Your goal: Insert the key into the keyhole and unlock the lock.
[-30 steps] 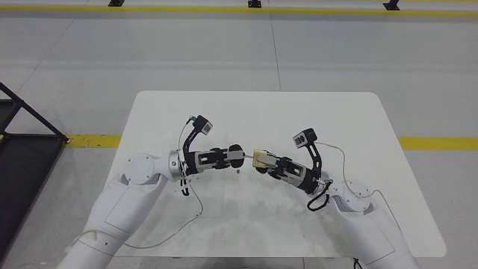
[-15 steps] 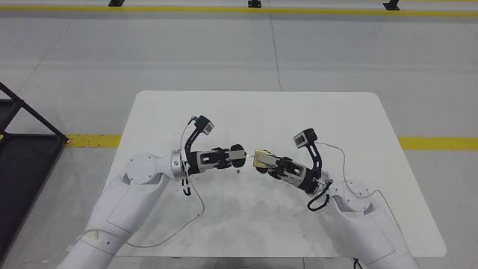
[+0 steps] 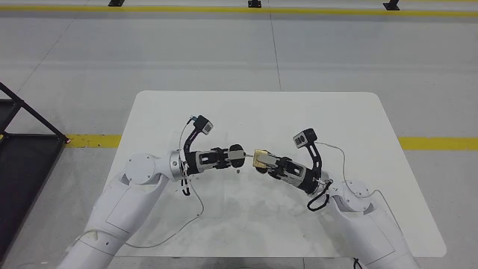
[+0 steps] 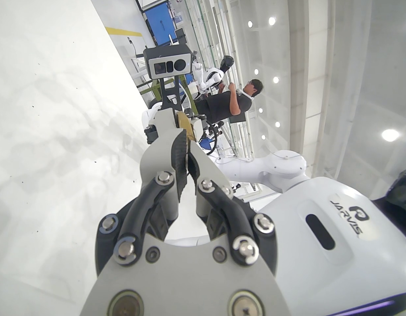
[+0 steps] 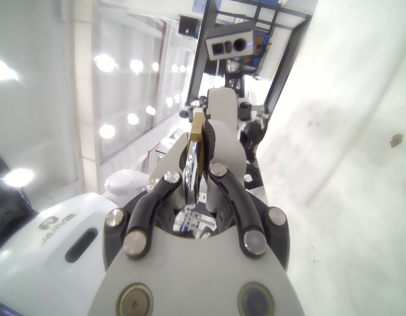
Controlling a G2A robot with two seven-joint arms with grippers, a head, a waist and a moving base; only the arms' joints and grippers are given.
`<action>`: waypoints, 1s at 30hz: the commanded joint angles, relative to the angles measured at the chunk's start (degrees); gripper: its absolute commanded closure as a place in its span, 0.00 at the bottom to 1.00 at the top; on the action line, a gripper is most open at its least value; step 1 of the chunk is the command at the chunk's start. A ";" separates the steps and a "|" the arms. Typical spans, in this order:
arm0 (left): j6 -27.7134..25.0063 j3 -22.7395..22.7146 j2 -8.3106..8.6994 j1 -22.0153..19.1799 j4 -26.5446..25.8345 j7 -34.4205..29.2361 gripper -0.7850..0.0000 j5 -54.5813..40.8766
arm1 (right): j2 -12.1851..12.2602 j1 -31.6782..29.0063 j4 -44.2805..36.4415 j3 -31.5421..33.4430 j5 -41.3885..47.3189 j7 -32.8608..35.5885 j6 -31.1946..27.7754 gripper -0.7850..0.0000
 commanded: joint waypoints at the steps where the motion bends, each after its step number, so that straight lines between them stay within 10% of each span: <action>1: -0.08 -0.17 0.03 0.12 -0.15 -0.06 1.00 0.07 | 0.00 0.00 0.00 0.00 0.00 0.00 0.00 1.00; 30: 0.47 0.35 -0.14 0.17 -0.25 -0.24 1.00 0.76 | 0.00 0.00 0.00 0.00 0.00 0.00 0.00 1.00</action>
